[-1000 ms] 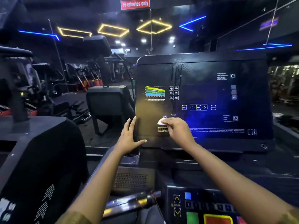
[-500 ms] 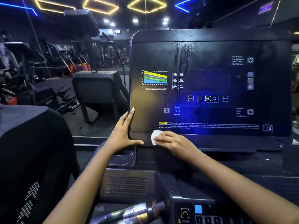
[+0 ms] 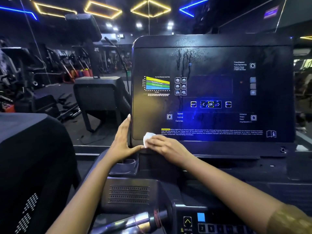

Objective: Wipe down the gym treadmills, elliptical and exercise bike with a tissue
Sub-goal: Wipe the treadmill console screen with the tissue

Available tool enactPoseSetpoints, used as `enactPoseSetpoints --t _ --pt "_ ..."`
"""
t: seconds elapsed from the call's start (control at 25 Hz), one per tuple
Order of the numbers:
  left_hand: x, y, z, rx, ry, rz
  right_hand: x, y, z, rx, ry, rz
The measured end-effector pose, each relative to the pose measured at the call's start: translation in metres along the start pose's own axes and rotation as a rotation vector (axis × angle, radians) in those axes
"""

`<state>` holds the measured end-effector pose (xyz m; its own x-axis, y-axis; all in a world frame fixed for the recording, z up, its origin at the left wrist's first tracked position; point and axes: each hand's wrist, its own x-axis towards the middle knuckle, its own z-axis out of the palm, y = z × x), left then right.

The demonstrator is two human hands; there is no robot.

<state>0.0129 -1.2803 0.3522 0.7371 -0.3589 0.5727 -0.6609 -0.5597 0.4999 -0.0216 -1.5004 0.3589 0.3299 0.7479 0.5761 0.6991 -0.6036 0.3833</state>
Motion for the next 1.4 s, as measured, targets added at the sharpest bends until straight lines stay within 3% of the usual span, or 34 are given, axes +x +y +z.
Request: enactPoseSetpoints --t 0.32,0.56,0.92,1.12,1.32,1.4 --pt "0.042 0.031 0.013 -0.293 0.233 -0.255 0.06 0.044 -0.018 -0.154 0.142 0.198" --pt "0.055 0.037 0.032 -0.256 0.418 -0.263 0.043 0.044 -0.017 -0.229 0.142 -0.037" --pt "0.055 0.035 0.036 -0.204 0.434 -0.27 0.159 0.146 -0.06 -0.152 0.253 0.351" --pt "0.055 0.036 0.033 -0.2 0.416 -0.296 0.139 0.122 -0.036 -0.181 0.238 0.291" --pt "0.089 0.044 0.008 -0.33 0.425 -0.258 0.091 0.091 -0.022 -0.228 0.141 0.059" --pt "0.115 0.05 -0.006 -0.325 0.395 -0.239 0.105 0.1 -0.039 -0.158 0.194 0.103"
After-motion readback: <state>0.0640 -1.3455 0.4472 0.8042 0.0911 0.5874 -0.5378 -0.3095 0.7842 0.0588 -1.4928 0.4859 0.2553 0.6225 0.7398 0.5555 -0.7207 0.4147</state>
